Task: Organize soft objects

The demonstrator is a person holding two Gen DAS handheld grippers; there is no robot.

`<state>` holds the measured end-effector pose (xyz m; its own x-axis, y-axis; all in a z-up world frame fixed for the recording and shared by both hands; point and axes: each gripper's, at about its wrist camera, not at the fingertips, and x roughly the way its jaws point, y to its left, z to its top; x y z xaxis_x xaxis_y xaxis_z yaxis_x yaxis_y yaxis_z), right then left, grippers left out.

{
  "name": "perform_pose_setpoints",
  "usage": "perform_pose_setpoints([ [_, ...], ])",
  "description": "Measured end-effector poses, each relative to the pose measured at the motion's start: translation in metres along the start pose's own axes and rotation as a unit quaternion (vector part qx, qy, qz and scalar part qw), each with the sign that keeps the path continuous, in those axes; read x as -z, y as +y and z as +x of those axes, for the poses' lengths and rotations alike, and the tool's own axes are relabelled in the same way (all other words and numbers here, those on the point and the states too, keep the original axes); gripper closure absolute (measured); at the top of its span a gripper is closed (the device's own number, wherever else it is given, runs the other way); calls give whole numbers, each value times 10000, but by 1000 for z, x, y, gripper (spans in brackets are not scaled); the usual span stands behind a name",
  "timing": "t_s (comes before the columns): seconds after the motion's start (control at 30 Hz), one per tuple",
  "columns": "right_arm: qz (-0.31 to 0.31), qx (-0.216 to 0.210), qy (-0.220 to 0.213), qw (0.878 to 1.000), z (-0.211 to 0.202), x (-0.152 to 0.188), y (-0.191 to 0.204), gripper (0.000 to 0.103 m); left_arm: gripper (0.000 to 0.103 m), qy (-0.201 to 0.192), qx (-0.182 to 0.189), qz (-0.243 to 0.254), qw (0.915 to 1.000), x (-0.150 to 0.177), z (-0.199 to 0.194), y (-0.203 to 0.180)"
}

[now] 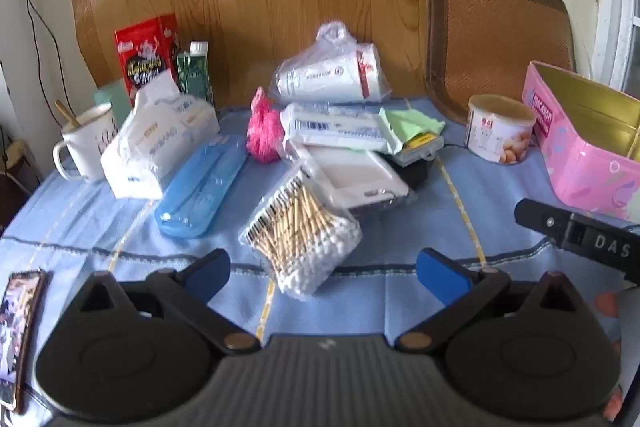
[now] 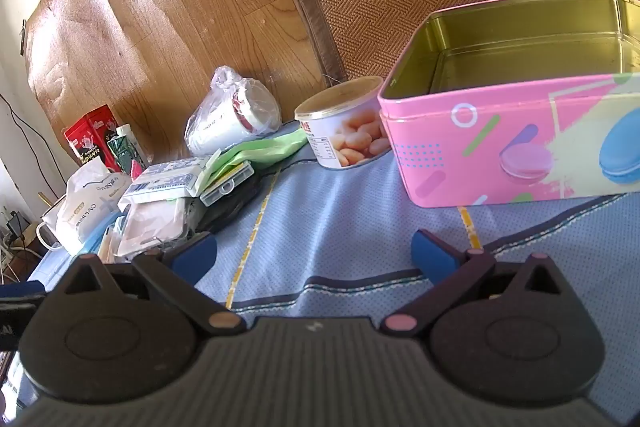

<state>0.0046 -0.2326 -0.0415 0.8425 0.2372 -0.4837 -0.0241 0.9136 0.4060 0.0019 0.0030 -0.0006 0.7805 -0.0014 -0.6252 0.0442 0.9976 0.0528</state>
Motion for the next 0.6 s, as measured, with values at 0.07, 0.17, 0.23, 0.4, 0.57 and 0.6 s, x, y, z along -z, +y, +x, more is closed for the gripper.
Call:
perform_pose_setpoints([
  [0.07,2,0,2,10000,0,0,0,0,0,53,91,-151,9998,1,1,7],
  [0.17,-7,5,4,10000,0,0,1,0,0,66,-103,-281,9995,13,11,13],
  [0.23,-9,7,3,10000,0,0,1,0,0,225,-255,-285,9990,12,20,17],
  [0.4,-25,18,8,10000,0,-1,1,0,1,214,-111,-407,9989,16,26,34],
  [0.57,-41,30,14,10000,-1,-1,1,0,5,12,92,-640,9979,25,20,49],
  [0.6,-43,32,15,10000,1,1,2,0,5,-42,163,-746,9971,27,19,52],
])
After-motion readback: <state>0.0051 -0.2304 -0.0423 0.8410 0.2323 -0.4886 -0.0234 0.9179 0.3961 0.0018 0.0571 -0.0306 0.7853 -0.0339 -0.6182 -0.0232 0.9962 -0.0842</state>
